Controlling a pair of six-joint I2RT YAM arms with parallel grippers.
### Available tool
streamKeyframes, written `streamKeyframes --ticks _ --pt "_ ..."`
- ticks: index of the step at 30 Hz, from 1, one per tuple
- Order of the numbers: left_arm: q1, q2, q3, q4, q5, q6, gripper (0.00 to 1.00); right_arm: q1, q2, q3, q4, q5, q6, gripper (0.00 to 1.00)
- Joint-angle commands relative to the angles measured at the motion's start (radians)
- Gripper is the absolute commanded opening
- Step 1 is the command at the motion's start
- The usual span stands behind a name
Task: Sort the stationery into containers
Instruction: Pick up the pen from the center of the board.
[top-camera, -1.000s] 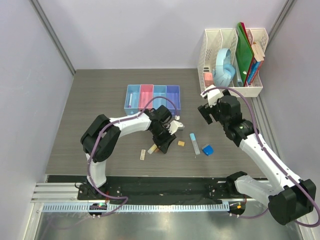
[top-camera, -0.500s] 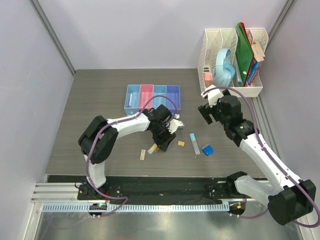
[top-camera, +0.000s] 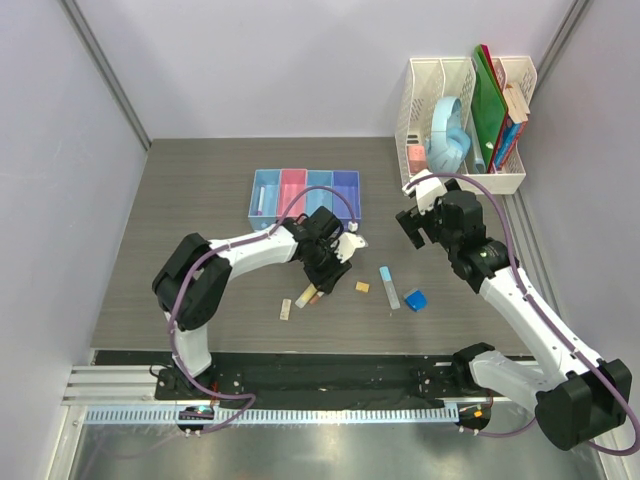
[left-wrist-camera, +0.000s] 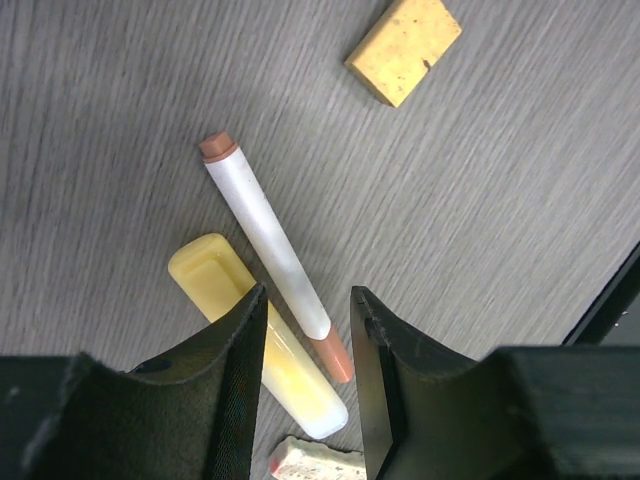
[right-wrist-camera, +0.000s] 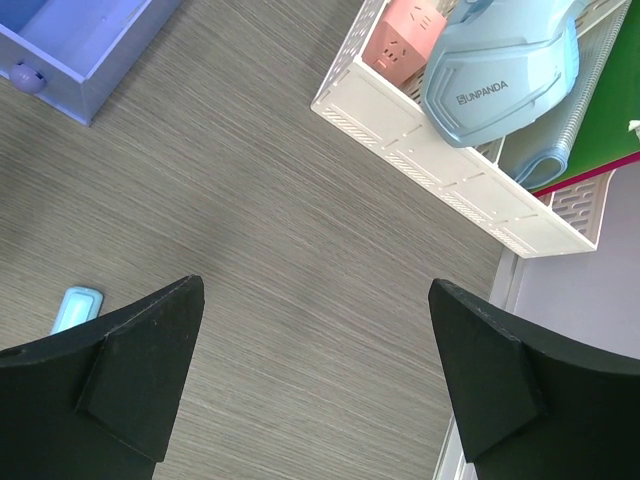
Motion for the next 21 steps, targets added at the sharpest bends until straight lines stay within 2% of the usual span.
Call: streamKeyframes --ticks 1,19,21 --pt "-0.005 0.021 -0.007 0.035 -0.037 -0.011 0.4 -0.009 -0.024 0.041 0.024 -0.02 0.015 1.0" --pt "-0.029 0.123 -0.007 0.018 -0.094 -0.005 0.38 -0.015 -0.034 0.05 0.019 -0.005 0.029 1.0" --pt "-0.034 0.133 0.002 0.01 -0.093 -0.004 0.31 -0.015 -0.034 0.049 0.019 -0.002 0.03 1.0"
